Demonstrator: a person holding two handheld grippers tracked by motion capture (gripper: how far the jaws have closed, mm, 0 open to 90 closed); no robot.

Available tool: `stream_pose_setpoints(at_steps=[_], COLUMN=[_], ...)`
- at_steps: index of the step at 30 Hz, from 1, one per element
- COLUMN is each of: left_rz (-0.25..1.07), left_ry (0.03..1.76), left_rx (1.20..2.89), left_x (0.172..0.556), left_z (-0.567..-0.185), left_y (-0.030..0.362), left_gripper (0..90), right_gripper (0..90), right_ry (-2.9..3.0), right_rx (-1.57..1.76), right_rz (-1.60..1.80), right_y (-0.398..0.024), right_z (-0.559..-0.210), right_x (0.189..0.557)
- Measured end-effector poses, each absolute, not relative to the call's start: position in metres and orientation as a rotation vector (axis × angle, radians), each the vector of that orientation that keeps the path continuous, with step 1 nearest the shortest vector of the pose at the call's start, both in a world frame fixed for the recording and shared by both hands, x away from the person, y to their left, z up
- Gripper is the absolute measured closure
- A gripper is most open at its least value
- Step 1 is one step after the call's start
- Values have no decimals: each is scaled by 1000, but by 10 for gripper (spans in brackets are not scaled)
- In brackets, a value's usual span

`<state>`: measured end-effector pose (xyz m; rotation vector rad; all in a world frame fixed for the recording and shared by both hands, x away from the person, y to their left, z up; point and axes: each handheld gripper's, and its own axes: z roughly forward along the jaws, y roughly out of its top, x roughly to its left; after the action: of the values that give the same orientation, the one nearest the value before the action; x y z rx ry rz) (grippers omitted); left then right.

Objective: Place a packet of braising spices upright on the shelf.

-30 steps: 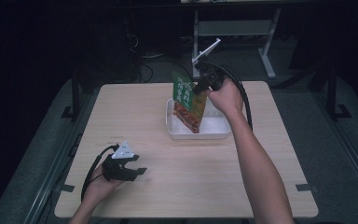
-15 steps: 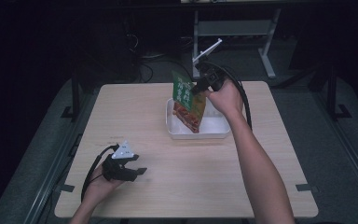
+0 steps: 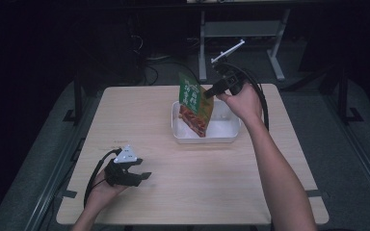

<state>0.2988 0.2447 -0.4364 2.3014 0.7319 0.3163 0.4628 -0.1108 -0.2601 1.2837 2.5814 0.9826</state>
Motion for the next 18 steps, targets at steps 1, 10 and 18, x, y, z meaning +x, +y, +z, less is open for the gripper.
stream_pose_setpoints(at_steps=[1,10,18], left_rz=[317,317,317], left_ry=[734,741,748], left_rx=[2300,2294,2293], left_x=[299,299,299], left_z=[-437,-437,-437], left_y=[245,245,245], left_gripper=[369,364,356], right_gripper=[605,580,566], right_ry=[2580,2584,2588], right_rx=[1282,1278,1270], right_rz=[990,1026,1056], right_y=[-112,-121,-128], right_z=[-261,-265,-270], right_x=[462,455,449])
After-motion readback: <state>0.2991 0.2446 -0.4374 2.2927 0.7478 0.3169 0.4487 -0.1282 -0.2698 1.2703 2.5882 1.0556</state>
